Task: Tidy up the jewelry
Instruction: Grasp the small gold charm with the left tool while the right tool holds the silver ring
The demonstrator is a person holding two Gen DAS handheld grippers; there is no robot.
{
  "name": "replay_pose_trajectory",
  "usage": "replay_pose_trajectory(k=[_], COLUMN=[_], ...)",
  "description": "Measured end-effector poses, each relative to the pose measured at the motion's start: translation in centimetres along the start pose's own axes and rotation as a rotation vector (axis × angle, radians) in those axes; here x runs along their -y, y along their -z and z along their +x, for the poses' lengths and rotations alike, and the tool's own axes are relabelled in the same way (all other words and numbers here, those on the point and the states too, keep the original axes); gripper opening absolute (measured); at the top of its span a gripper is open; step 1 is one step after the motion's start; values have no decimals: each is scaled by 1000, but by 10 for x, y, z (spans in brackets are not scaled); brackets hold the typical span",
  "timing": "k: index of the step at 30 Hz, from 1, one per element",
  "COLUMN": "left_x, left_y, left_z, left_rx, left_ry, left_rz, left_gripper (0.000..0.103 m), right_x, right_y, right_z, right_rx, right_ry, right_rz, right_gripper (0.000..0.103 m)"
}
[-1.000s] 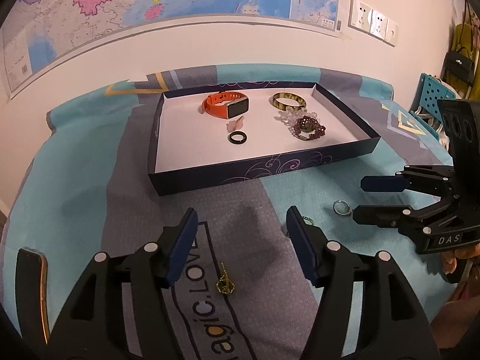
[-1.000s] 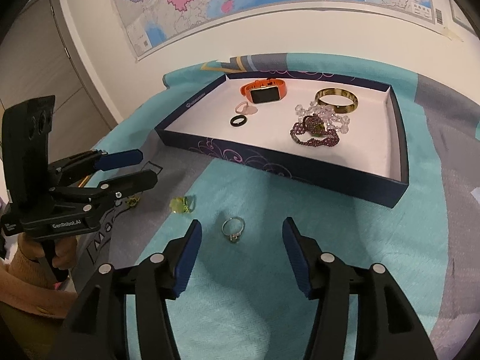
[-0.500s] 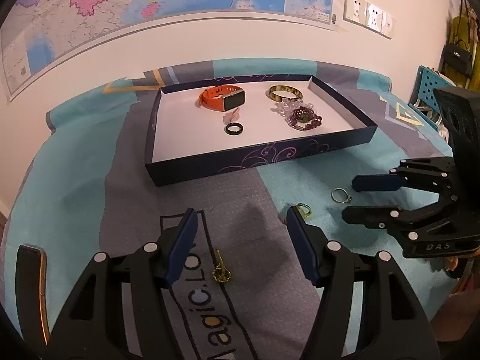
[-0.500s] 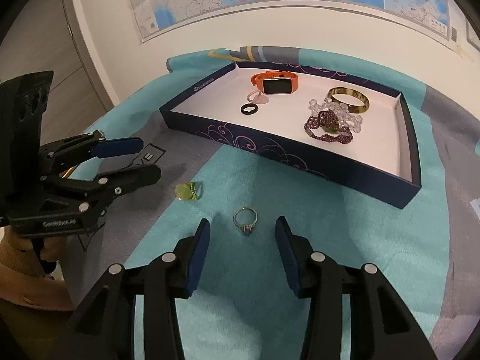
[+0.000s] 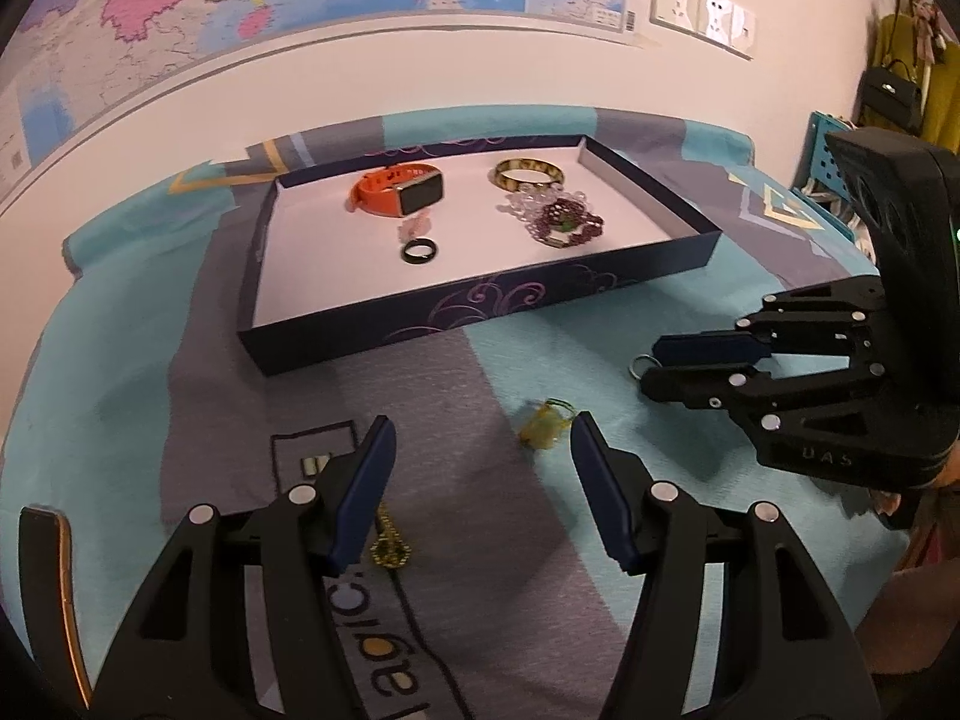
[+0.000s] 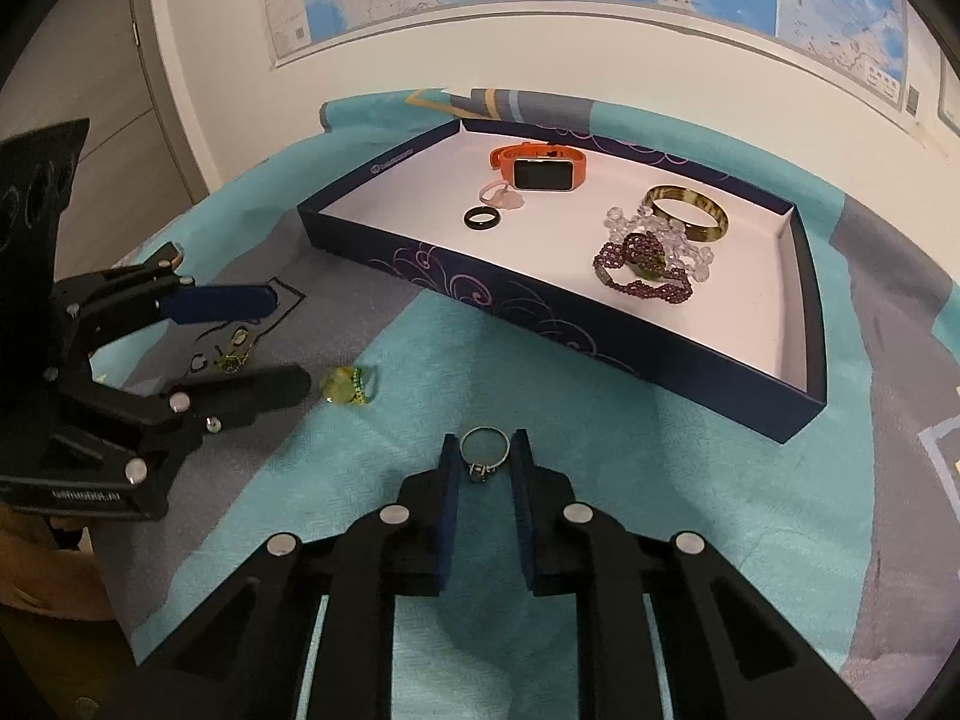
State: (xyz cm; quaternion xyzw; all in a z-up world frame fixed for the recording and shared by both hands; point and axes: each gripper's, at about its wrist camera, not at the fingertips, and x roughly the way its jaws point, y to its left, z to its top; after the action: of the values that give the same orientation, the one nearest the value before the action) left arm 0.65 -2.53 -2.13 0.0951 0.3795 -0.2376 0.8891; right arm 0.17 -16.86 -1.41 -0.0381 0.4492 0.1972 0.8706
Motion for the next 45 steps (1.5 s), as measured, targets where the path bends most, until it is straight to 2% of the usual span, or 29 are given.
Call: replay_pose_trajectory(k=[3, 8, 13, 20, 24, 29, 36, 45], left_x=[2, 0, -20, -38, -39, -34, -33, -34], left_y=[0, 2, 12, 26, 29, 30, 33, 32], left_z=[3, 2, -21, -33, -20, -10, -12, -14], left_rx=[-11, -13, 22, 5, -34, -57, -66, -62], left_ry=[24, 25, 38, -8, -8, -8, -14, -2], left_rz=[4, 0, -43, -58, -66, -58, -52, -72], left_gripper=[55, 54, 54, 54, 45, 40, 14, 14], right_x=[1, 9, 13, 18, 18, 18, 16, 19], right_y=[0, 2, 5, 6, 7, 7, 6, 7], right_z=[-1, -7, -11, -13, -14, -15, -16, -19], right_rx=[5, 24, 36, 48, 50, 51, 56, 60], right_ry=[-11, -41, -69, -86, -86, -85, -89, -83], right_rz=[14, 54, 77, 103, 103, 103, 99, 103], right_gripper=[15, 15, 15, 15, 15, 15, 15, 15])
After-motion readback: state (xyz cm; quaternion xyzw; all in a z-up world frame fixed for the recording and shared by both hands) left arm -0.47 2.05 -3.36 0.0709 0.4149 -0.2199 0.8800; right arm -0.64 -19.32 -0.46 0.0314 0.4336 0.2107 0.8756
